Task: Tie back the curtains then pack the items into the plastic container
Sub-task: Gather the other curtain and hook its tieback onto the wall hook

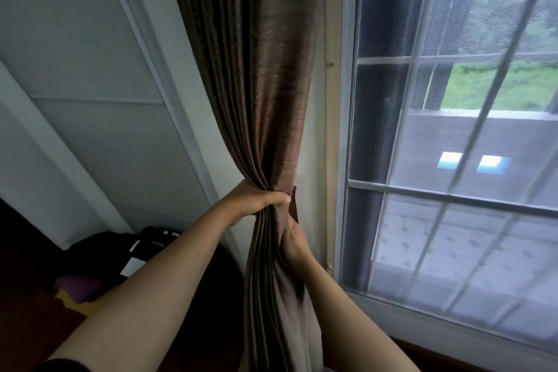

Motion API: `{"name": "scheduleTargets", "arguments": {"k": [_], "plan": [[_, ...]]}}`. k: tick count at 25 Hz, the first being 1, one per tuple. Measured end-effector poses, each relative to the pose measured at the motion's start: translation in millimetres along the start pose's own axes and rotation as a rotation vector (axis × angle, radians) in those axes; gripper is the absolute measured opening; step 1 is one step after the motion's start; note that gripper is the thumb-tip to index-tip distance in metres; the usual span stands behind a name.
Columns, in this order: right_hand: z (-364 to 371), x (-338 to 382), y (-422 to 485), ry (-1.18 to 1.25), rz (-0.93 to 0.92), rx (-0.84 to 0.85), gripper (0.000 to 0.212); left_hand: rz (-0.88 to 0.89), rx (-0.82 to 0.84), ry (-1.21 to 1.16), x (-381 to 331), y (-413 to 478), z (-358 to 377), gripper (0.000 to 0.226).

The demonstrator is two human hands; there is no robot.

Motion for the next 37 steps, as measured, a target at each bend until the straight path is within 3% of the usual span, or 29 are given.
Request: {"name": "scheduleTargets", "arguments": {"k": [2,5,7,10,13,20,22,25,29,32,37], "plan": [[-4.5,-3.8,9.1,-0.062,-0.009,-0.032,0.049,0.0,-0.062,-0.008,9.2,-4.5,-20.3,0.065],[-14.9,-15.6,25.2,-0.16,0.169,0.015,0.036,-0.014,-0.123,0.013,22.6,-9.6,-48.4,0.091],[-19.4,-20.6,39.2,-0.225,0.191,0.051,0.031,-0.033,-0.17,0.003,30.4,-11.7,-63.9,0.087],[-20.5,-13.5,70.2,-0.271,0.146,0.056,0.03,-0.06,-0.202,-0.009,37.3,-13.6,-82.0,0.065],[-10.8,-18.5,93.5,-0.296,0.169,0.112,0.028,-0.059,-0.21,-0.003,41.7,-6.6,-97.4,0.07],[-12.8,-21.8,98.0,-0.171,0.122,0.067,0.03,-0.037,-0.173,0.055,43.0,20.5,-118.8,0.048],[-18.1,-27.3,82.2,-0.079,0.103,-0.001,0.019,-0.043,-0.176,0.061,40.8,29.0,-125.5,0.055],[-42.9,-42.4,61.9,0.009,0.132,-0.109,0.029,-0.021,-0.138,0.076,34.8,43.1,-123.8,0.08],[-92.7,-40.4,54.0,-0.219,0.096,-0.109,0.028,0.018,-0.056,0.071,20.0,60.9,-99.5,0.094],[-127.1,-35.5,48.0,-0.487,0.067,-0.075,0.015,0.037,-0.011,0.094,11.8,73.8,-76.3,0.08],[-165.0,-23.2,43.5,-0.643,0.069,-0.161,0.025,0.066,0.062,0.085,0.0,89.3,-33.8,0.068]]}}
Point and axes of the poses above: each hand's wrist, its own y-axis towards the middle knuckle, its own z-axis out of the palm, x = y × z, the point moved 4 cm from there along y, towards the middle knuckle, and after that the axes turned 5 degrees about z, right-handed, at the moved point
